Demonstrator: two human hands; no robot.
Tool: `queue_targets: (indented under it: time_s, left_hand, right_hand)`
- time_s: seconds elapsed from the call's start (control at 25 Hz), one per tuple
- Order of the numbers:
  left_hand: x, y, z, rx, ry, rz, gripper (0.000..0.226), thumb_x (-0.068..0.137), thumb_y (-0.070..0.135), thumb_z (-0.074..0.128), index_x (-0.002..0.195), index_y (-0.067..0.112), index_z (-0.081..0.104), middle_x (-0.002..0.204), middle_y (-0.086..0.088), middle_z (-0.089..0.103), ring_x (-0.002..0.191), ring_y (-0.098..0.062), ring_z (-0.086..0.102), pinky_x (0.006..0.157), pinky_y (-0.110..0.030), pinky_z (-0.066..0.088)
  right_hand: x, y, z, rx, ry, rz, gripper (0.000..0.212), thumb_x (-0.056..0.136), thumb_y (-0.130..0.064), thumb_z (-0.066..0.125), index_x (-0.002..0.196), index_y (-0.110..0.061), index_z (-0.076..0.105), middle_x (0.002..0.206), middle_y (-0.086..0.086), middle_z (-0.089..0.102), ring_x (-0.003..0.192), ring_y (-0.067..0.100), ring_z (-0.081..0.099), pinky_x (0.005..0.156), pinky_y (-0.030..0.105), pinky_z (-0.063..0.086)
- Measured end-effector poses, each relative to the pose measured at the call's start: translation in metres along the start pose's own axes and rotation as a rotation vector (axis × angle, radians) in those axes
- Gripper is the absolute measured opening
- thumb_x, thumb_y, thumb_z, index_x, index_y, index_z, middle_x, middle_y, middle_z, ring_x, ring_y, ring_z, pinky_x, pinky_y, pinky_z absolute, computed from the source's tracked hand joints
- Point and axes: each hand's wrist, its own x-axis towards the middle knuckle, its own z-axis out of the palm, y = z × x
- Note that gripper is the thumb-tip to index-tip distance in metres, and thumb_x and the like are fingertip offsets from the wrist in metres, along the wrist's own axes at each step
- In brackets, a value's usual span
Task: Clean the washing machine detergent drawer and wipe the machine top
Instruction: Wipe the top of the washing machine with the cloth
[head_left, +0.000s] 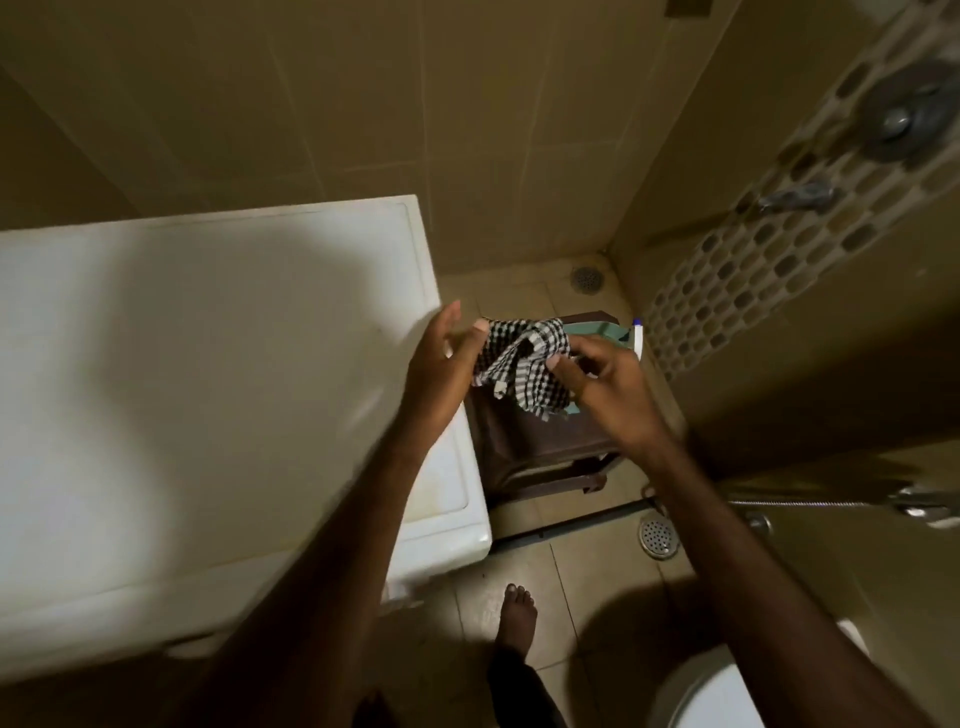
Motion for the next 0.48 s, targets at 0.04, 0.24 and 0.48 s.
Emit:
queue_targets:
  time_s: [0.04,0.24,0.48]
  left_hand:
    - [-0.016,0.008,-0.019,-0.074,-0.060,-0.030,0.069,0.091,0.051,0.064,0.151,0.019,0.051,0.151,0.000,0.057,0.136,-0.012,0.055,0.119,-0.040,0.041]
    - [-0.081,0.032,-0.104,-0.291,-0.289,-0.025,0.030,0.106,0.025,0.057,0.127,0.006,0.067,0.117,-0.011,0.076,0.104,-0.021,0.074,0.088,-0.035,0.061]
    - [-0.129,0.044,-0.153,-0.163,-0.271,-0.021,0.032,0.108,0.033,0.052,0.124,0.012,0.071,0.115,-0.004,0.079,0.109,-0.019,0.075,0.100,-0.043,0.057]
  right_hand:
    - [-0.014,-0.021,0.003,0.061,-0.049,-0.004,0.021,0.101,-0.010,0.066,0.119,-0.003,0.074,0.106,0.008,0.076,0.090,0.010,0.072,0.074,0.029,0.058]
    - [-0.078,-0.104,0.045,0.316,-0.113,0.039,0.022,0.101,-0.003,0.062,0.121,0.002,0.071,0.100,0.000,0.076,0.080,-0.004,0.070,0.064,0.010,0.051]
    - [-0.118,-0.119,0.115,-0.028,0.185,-0.098,0.052,0.099,-0.030,0.067,0.149,-0.031,0.053,0.112,-0.005,0.071,0.096,0.011,0.069,0.084,0.040,0.062]
